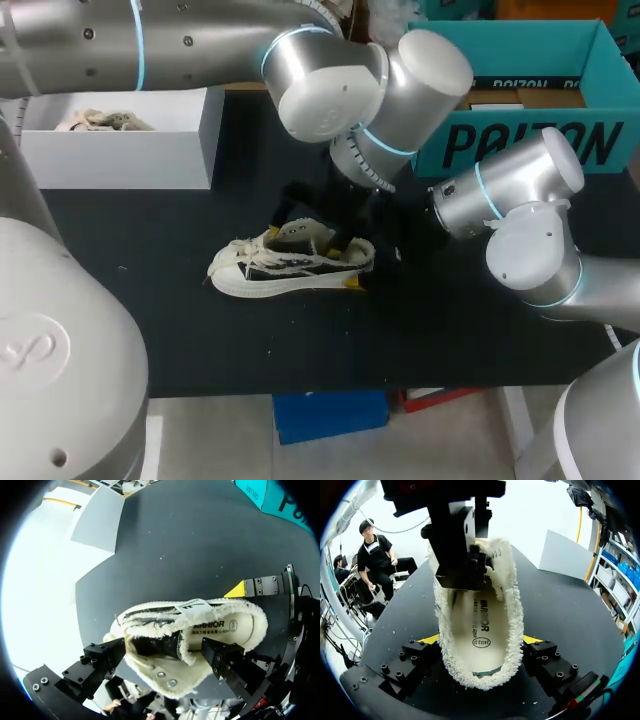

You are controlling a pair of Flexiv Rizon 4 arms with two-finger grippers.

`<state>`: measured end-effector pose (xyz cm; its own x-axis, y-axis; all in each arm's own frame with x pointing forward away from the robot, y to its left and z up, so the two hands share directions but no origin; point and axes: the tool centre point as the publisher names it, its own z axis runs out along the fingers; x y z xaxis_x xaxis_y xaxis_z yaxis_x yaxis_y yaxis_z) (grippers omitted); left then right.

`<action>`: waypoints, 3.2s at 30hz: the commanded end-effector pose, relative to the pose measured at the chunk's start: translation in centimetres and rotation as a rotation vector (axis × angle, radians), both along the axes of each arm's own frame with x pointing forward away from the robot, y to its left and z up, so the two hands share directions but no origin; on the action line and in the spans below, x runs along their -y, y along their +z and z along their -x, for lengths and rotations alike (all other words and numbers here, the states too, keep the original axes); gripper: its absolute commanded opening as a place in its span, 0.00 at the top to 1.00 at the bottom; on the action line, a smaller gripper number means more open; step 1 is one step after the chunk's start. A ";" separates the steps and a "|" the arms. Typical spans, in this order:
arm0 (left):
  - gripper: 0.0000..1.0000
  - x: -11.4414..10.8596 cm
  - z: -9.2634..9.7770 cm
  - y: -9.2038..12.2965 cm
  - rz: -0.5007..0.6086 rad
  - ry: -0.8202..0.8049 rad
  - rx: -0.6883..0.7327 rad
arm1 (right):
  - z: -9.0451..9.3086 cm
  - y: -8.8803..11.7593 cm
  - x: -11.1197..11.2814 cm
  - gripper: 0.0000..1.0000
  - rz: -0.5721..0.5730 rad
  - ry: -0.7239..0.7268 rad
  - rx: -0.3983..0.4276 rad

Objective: Take the shoe out of the shoebox, open the shoe tongue, remove and reinsert the insole, then place the shoe into the shoebox

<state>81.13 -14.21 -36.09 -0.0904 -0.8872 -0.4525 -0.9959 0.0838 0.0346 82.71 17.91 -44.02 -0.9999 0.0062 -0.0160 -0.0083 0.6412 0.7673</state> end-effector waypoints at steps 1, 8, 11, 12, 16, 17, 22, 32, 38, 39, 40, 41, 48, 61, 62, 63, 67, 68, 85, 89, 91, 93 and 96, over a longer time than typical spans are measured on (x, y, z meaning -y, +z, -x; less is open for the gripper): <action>0.00 -0.1 -0.1 -0.3 -0.004 0.006 -0.003 | -0.1 -0.3 -0.1 1.00 0.001 -0.001 0.000; 0.78 -0.2 0.0 -0.5 -0.004 0.010 -0.011 | -0.1 -0.3 -0.1 1.00 0.001 -0.001 0.000; 1.00 -0.2 0.2 -0.6 -0.008 0.005 -0.014 | -0.1 -0.3 -0.1 1.00 0.001 -0.001 0.000; 1.00 -0.3 0.3 -0.7 -0.009 0.004 -0.015 | -0.1 -0.3 -0.1 1.00 0.001 -0.001 0.000; 1.00 -0.5 0.4 -0.8 -0.013 0.001 -0.021 | -0.1 -0.3 -0.1 1.00 0.001 -0.001 0.000; 1.00 -0.5 0.4 -0.9 -0.013 0.000 -0.022 | -0.1 -0.3 -0.1 1.00 0.001 -0.001 0.000; 1.00 -0.9 0.2 -0.5 0.007 0.026 -0.021 | -0.1 -0.3 -0.1 1.00 0.001 -0.001 0.000; 1.00 -1.2 -0.3 0.9 0.052 0.017 0.005 | -0.1 -0.3 -0.1 1.00 0.001 -0.001 0.000; 1.00 -1.8 -0.7 2.3 0.113 0.026 0.019 | -0.1 -0.3 -0.1 1.00 0.001 -0.001 0.000; 1.00 -2.0 -0.8 2.5 0.124 0.030 0.021 | -0.1 -0.3 -0.1 1.00 0.001 -0.001 0.000; 1.00 -2.1 -0.9 2.7 0.135 0.031 0.025 | -0.1 -0.3 -0.1 1.00 0.001 -0.001 0.000; 1.00 -2.2 -1.0 3.0 0.148 0.033 0.029 | -0.1 -0.3 -0.1 1.00 0.001 -0.001 0.000; 1.00 -3.5 -1.2 4.6 0.238 0.050 0.061 | -0.1 -0.3 -0.1 1.00 0.001 -0.001 0.000; 1.00 -6.3 -0.3 3.8 0.376 0.023 0.073 | -0.1 -0.3 -0.1 1.00 0.001 -0.001 0.000; 1.00 -6.6 -0.3 3.7 0.388 0.019 0.075 | -0.1 -0.3 -0.1 1.00 0.001 -0.001 0.000; 1.00 -6.9 -0.2 3.5 0.394 0.019 0.079 | -0.1 -0.3 -0.1 1.00 0.001 -0.001 0.000; 1.00 -7.9 -0.1 3.2 0.434 0.017 0.099 | -0.1 -0.3 -0.1 1.00 0.001 -0.001 0.000; 1.00 -8.1 -0.1 3.2 0.442 0.015 0.101 | -0.1 -0.3 -0.1 1.00 0.001 -0.001 0.000; 1.00 -10.2 0.3 1.1 0.473 0.007 0.072 | -0.1 -0.3 -0.1 1.00 0.001 -0.001 0.000; 1.00 -10.3 0.2 0.6 0.467 0.006 0.065 | -0.1 -0.3 -0.1 1.00 0.001 -0.001 0.000; 1.00 -10.3 0.2 0.4 0.462 0.000 0.060 | -0.1 -0.3 -0.1 1.00 0.001 -0.001 0.000; 0.95 -10.3 0.2 0.3 0.460 -0.006 0.053 | -0.1 -0.3 -0.1 1.00 0.001 -0.001 0.000; 0.54 -10.1 0.3 0.3 0.464 -0.042 0.035 | -0.1 -0.3 -0.1 1.00 0.001 -0.001 0.000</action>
